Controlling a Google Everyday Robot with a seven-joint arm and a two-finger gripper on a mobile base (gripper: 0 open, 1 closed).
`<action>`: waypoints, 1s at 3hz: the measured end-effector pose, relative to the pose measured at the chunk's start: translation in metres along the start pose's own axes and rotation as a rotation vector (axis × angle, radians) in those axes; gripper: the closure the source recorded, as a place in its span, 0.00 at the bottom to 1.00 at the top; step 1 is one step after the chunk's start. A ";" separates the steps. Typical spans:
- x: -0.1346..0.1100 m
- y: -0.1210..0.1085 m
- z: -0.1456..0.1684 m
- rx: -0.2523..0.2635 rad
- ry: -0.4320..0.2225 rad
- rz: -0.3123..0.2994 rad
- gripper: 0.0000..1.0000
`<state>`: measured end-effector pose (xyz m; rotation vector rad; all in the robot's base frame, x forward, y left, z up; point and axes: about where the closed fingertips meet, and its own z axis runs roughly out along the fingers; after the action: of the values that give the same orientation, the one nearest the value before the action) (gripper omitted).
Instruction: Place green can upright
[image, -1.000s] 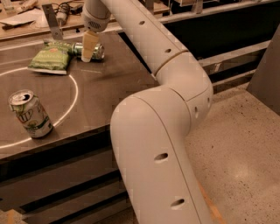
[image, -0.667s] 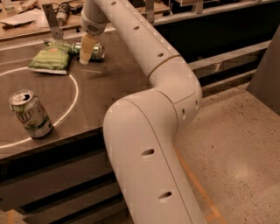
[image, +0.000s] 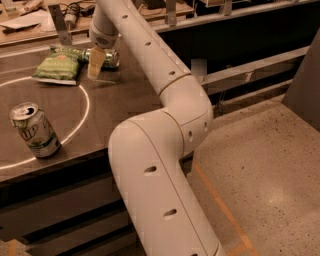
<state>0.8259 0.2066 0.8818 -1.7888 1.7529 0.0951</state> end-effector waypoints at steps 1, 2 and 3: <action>-0.003 0.004 0.015 -0.019 -0.008 -0.010 0.00; -0.006 0.008 0.027 -0.037 -0.013 -0.021 0.00; -0.010 0.013 0.035 -0.055 -0.019 -0.035 0.15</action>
Offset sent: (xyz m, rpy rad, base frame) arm 0.0328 0.0277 -0.0079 0.0002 0.0308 0.0599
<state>0.8253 0.2327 0.8535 -1.8510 1.7207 0.1468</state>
